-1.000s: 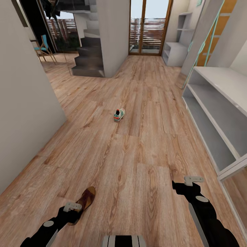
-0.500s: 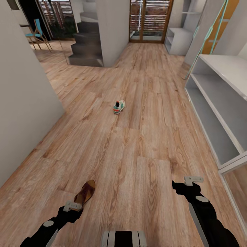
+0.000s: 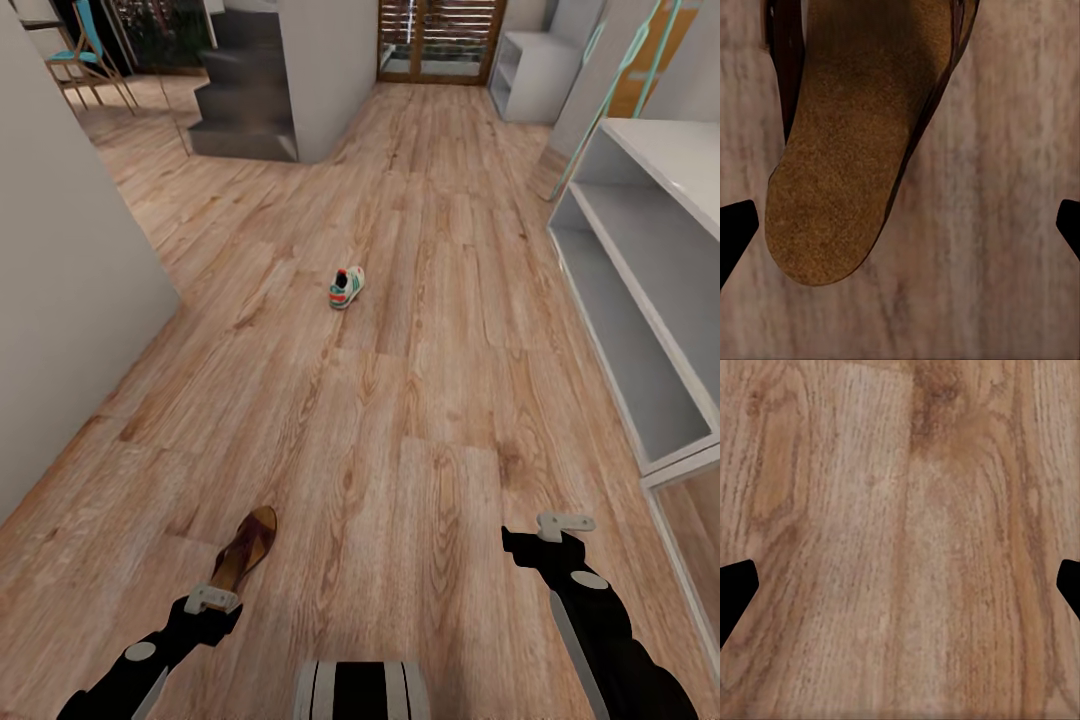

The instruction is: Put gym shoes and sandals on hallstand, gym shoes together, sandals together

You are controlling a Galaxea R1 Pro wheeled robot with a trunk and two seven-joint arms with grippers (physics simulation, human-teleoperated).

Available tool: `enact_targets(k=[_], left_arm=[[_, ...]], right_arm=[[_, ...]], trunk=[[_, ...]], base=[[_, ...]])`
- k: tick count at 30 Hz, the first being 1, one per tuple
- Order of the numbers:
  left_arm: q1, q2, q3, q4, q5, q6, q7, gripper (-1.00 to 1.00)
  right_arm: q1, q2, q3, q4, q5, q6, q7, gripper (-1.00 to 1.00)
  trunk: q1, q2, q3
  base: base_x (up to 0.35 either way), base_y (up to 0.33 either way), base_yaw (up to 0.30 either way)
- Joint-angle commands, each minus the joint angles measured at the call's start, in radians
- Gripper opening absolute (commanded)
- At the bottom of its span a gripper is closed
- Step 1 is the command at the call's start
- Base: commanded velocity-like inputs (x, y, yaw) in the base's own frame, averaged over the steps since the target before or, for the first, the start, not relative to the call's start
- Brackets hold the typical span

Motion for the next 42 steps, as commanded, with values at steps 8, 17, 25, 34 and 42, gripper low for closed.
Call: enact_targets(k=[8, 17, 25, 34, 42], left_arm=[[-0.002, 0.001, 0.003, 0.0, -0.01, -0.037, -0.002, 1.0], [-0.002, 0.001, 0.003, -0.003, -0.01, -0.038, 0.006, 1.0], [-0.002, 0.002, 0.002, -0.007, -0.01, -0.039, 0.007, 1.0], [-0.002, 0.018, 0.005, -0.011, -0.01, -0.041, 0.008, 1.0], [-0.004, 0.03, 0.008, -0.013, -0.009, -0.042, 0.008, 1.0]], right_arm=[[0.0, 0.0, -0.001, -0.002, 0.001, 0.005, -0.004, 1.0], [0.0, 0.0, -0.002, -0.002, 0.001, 0.005, -0.004, 1.0], [0.0, 0.0, -0.002, -0.002, 0.001, 0.005, -0.004, 1.0], [0.0, 0.0, -0.002, -0.002, 0.001, 0.005, -0.004, 1.0], [0.0, 0.0, -0.001, -0.001, 0.001, 0.005, -0.004, 1.0]], trunk=[[0.0, 0.0, -0.005], [0.001, -0.001, -0.019], [0.002, -0.001, -0.035], [0.002, -0.001, -0.037], [0.002, -0.001, -0.037]], base=[[0.0, 0.0, 0.0], [0.0, 0.0, 0.0], [0.0, 0.0, 0.0], [0.0, 0.0, 0.0], [0.0, 0.0, 0.0]])
